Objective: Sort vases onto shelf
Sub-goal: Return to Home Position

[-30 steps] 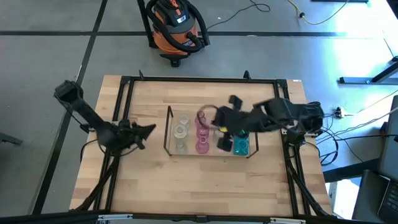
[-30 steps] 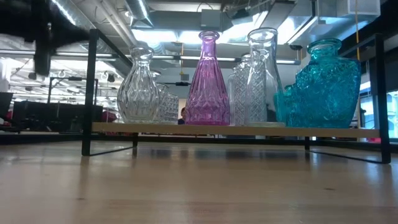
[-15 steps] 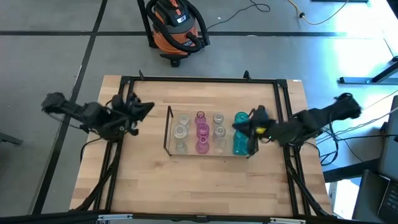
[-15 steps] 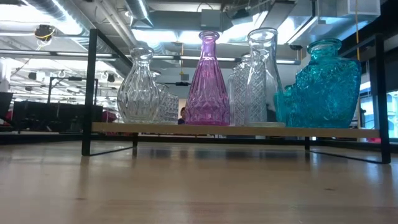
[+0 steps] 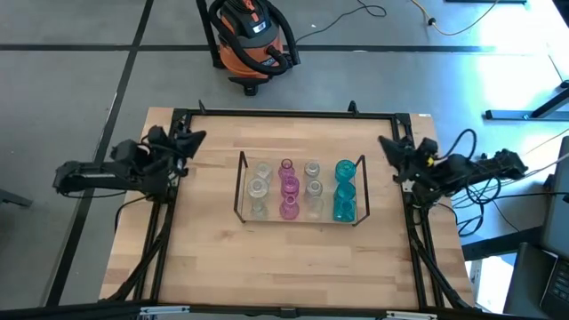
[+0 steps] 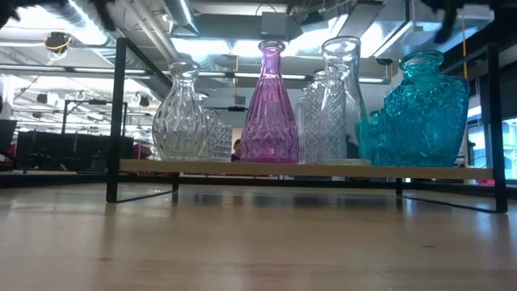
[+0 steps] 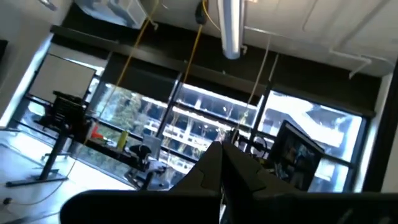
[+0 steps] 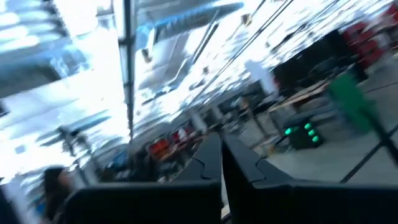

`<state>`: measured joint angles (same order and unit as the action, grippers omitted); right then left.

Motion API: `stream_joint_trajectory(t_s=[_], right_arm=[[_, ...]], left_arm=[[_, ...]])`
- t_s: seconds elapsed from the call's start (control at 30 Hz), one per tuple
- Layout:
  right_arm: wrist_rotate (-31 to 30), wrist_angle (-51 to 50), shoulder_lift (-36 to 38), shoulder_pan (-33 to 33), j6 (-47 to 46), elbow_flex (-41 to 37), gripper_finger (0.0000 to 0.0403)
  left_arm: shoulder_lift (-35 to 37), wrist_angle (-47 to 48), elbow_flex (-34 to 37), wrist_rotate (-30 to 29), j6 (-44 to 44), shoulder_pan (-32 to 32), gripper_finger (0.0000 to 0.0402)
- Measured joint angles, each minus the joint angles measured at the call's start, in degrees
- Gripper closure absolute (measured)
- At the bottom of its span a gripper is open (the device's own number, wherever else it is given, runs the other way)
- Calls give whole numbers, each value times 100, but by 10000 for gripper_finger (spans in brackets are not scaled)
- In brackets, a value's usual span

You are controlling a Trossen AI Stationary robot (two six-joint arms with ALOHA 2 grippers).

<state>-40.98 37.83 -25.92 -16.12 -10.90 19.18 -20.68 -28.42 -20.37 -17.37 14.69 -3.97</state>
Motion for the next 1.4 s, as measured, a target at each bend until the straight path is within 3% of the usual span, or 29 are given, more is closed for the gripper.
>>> stream_joint_trajectory(t_s=[0.33, 0.5, 0.6, 0.73, 0.8, 0.97, 1.1, 1.2, 1.4], right_arm=[[-495, 340, 1990, 2, 196, -1580, 403], [-1120, -179, 2592, 6, 12, -1871, 403], [-2207, -304, 2543, 5, 212, -1880, 403], [-4056, -1024, 2545, 7, 368, -1878, 403], [-4460, -1492, 2545, 5, 303, -1878, 403], [-4388, -2633, 2533, 2, -263, -1878, 403], [-3623, -3769, 2527, 2, -627, -1878, 403], [-3455, -3854, 2459, 2, -815, -1874, 402], [-3458, -3861, 2420, 2, -666, -1874, 402]], left_arm=[[1818, -768, 1888, -630, 298, 345, 401], [2045, -224, 1996, -818, 447, 482, 401], [2050, 124, 1988, -1243, 521, 492, 401], [2049, 1401, 1993, -2085, 841, 492, 401], [2047, 2280, 1992, -2356, 1209, 490, 401], [1624, 2538, 1964, -2538, 1321, 490, 402], [1386, 2537, 1961, -2448, 810, 490, 402], [1246, 2524, 1961, -2331, 438, 494, 402], [1084, 2529, 1961, -2343, 556, 492, 402]])
